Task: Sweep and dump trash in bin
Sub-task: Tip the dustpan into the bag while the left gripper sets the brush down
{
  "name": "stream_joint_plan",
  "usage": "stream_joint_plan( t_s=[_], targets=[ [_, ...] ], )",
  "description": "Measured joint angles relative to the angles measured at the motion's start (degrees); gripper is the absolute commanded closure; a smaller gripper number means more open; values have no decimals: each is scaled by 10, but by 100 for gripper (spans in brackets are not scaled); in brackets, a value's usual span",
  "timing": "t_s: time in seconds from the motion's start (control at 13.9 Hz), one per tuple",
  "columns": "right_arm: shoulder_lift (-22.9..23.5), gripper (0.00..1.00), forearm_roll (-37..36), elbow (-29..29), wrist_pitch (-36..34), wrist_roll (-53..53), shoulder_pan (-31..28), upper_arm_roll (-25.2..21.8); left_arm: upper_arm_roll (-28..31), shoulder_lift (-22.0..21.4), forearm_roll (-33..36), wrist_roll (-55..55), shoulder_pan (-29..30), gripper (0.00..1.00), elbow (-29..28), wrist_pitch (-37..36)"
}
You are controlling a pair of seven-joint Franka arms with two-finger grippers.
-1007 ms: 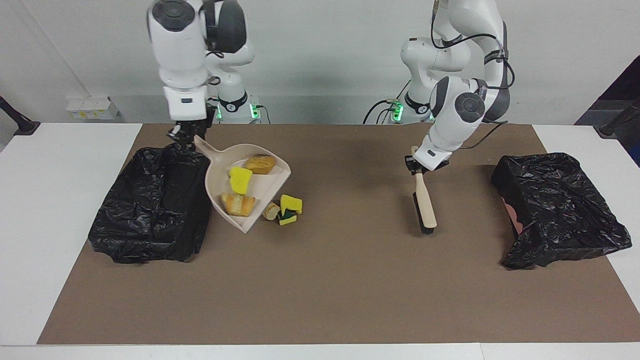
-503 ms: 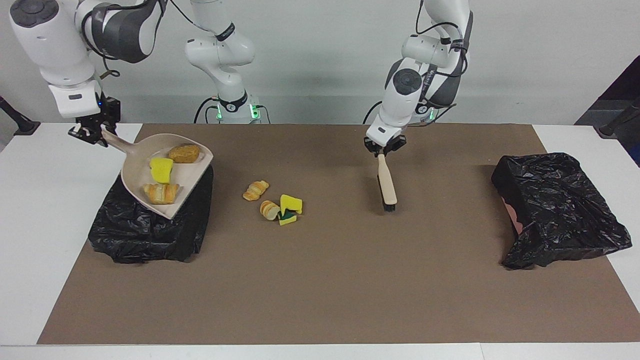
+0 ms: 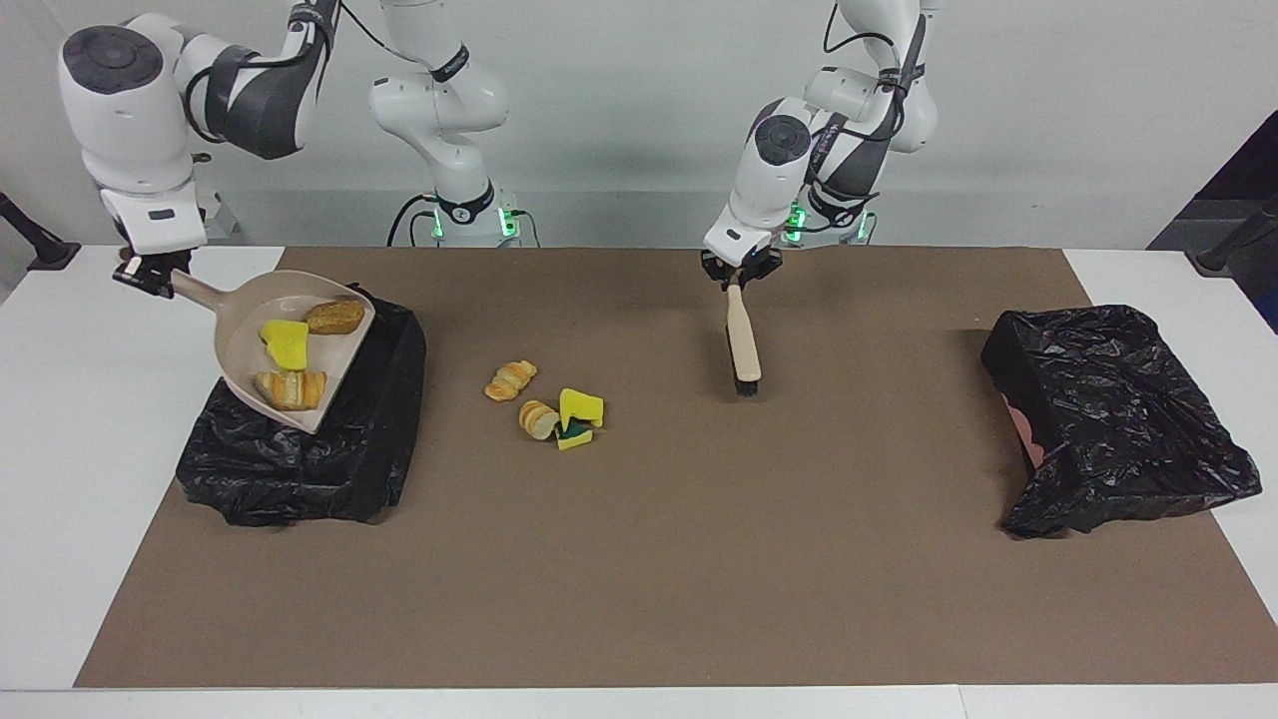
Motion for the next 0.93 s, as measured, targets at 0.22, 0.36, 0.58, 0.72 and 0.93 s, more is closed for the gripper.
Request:
stream_joint_plan(
  t_s=[0.22,0.36,0.58,0.72,0.93],
  targets=[
    [0,100,-50,-2,2,-11,4,26,6,8,-1,-3,-2,0,2,6],
    [0,100,-60,-1,-3,-13,4,34,15,26,-1,-5,17,0,37,-8],
    [-5,100,-63,20,-60,-17,4,50,20,59,-1,1,63,0,104,-33],
    [-15,100,-63,47,-131,-17,4,79,21,70,0,30,102,0,136,-37],
    [-30,100,-61,80,-210,-3,4,122,22,86,0,99,166,0,189,-65]
  ],
)
